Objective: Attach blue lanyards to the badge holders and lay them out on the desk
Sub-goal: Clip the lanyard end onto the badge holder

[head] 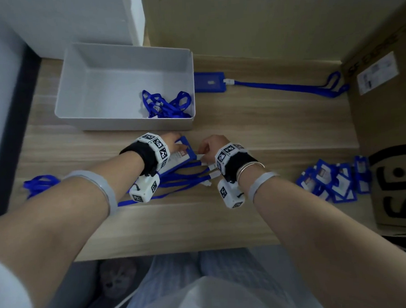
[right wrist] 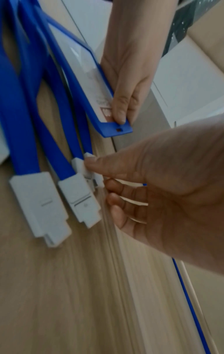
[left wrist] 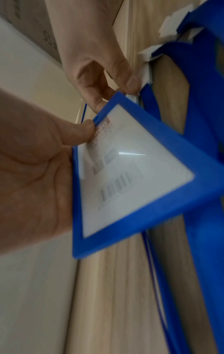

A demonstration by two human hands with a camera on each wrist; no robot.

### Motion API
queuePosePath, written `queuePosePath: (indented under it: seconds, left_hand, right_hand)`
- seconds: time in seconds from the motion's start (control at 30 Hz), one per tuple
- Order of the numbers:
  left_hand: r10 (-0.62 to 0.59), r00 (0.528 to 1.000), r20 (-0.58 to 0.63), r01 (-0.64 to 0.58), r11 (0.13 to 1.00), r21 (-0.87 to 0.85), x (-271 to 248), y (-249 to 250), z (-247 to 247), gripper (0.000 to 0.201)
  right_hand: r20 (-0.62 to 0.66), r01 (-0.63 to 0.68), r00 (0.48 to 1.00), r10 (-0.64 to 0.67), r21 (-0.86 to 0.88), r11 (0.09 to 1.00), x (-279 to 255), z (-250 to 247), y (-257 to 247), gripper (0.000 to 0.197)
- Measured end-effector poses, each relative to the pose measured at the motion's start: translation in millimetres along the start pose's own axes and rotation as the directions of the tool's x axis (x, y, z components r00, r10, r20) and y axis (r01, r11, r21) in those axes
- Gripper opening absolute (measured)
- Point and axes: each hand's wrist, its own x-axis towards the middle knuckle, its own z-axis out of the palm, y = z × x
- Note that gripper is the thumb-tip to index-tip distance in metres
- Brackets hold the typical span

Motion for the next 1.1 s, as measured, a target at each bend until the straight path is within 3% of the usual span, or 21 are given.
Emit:
queuePosePath:
  seconds: [0.17, 0.23, 0.33, 0.43, 0.57, 0.6, 0.67, 0.73, 0.87, 0.97, 1.1]
  left_hand:
    - [-0.013, 1.000, 0.006, 0.013, 1.000, 0.013, -1.7, 5.8, 0.6, 0.036]
    - [-0.010, 1.000, 0.007, 0.010, 1.000, 0.016, 0.1, 7.1, 0.4, 0.036]
    - [-0.004, 1.000, 0.010, 0.004, 1.000, 0.029, 1.5, 12.7, -0.1, 0.037]
    - [0.004, 1.000, 0.004, -0.005, 0.998, 0.065, 2.3, 26.4, -1.5, 0.035]
    - [0.001, 1.000, -0.025, 0.000, 0.999, 0.055, 5.6, 47.9, 0.7, 0.025]
    - [0.006, 0.999, -0.041, -0.005, 1.000, 0.020, 9.2, 52.3, 3.0, 0.027]
    - [0.006, 0.998, -0.064, -0.013, 0.993, -0.116, 11.6, 64.0, 6.1, 0.040]
    - [0.016, 0.993, -0.118, -0.040, 0.978, -0.203, 13.7, 72.2, 7.7, 0.042]
    - [0.212, 0.976, -0.047, -0.217, 0.962, -0.168, 21.1, 82.3, 8.0, 0.013]
    - [0.251, 0.967, 0.034, -0.244, 0.960, -0.141, 30.2, 89.4, 7.9, 0.028]
    - [0.259, 0.961, 0.093, -0.257, 0.966, -0.035, 33.4, 101.9, 5.5, 0.032]
  right_hand:
    - [-0.011, 0.010, 1.000, -0.011, -0.093, 0.996, 1.8, -2.7, 1.3, 0.015]
    - [-0.043, 0.009, 0.999, -0.012, -0.064, 0.998, 0.6, -5.8, 5.8, 0.023]
    - [-0.148, 0.006, 0.989, 0.017, 0.157, 0.988, -4.9, -17.3, 16.8, 0.011]
    - [-0.203, -0.006, 0.974, 0.097, 0.407, 0.913, -13.3, -36.6, 29.8, 0.031]
    - [-0.321, 0.042, 0.937, 0.138, 0.496, 0.867, -21.4, -60.2, 50.7, 0.006]
    - [-0.337, 0.052, 0.929, 0.153, 0.530, 0.847, -22.4, -65.5, 55.9, 0.015]
    - [-0.333, 0.071, 0.928, 0.169, 0.601, 0.796, -25.2, -73.5, 64.6, 0.027]
    - [-0.314, 0.068, 0.938, 0.144, 0.577, 0.814, -28.5, -77.3, 71.1, 0.030]
    - [-0.207, 0.051, 0.976, 0.068, 0.519, 0.853, -31.4, -74.1, 86.5, 0.031]
    - [-0.178, 0.096, 0.984, 0.012, 0.583, 0.807, -31.2, -68.7, 92.7, 0.022]
    - [-0.207, 0.131, 0.978, -0.009, 0.584, 0.801, -26.0, -62.8, 94.3, 0.021]
